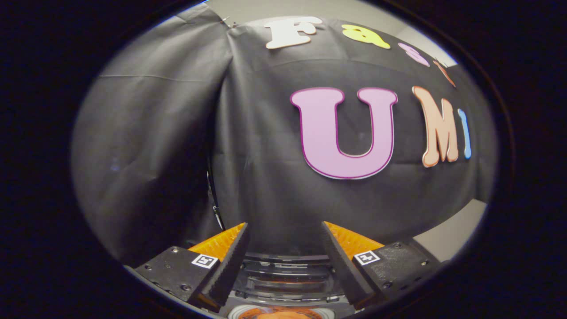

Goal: Put the clothes into the washing machine and then close the washing machine lid.

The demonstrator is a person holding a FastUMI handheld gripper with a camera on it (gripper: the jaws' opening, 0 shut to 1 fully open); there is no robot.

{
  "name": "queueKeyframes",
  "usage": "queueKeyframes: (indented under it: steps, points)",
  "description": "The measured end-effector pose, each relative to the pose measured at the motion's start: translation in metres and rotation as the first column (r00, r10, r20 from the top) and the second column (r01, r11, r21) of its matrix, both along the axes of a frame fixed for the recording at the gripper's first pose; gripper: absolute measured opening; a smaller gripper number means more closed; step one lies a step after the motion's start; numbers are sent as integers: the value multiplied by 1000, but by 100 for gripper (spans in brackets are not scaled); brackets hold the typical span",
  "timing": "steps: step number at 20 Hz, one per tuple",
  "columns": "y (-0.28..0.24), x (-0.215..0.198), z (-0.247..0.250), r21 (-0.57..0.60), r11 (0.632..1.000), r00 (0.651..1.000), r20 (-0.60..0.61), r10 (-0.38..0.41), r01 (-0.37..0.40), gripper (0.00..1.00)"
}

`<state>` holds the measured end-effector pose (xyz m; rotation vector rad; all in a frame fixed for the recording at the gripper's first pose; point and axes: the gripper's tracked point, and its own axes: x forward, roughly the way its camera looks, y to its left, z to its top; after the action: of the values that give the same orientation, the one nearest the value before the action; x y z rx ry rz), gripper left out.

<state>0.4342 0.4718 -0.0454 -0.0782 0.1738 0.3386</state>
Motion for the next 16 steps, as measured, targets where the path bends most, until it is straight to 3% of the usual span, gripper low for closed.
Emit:
queueKeyframes:
  steps: [5,9,11,16]
  points:
    - [-2,27,-23,8,998,997,-43,-59,60,96]
    - [1,30,-58,-28,998,991,-119,-55,52,97]
    - [3,34,-54,-41,997,996,-70,-63,60,98]
    - [-1,28,-59,-62,996,994,-93,-62,57,98]
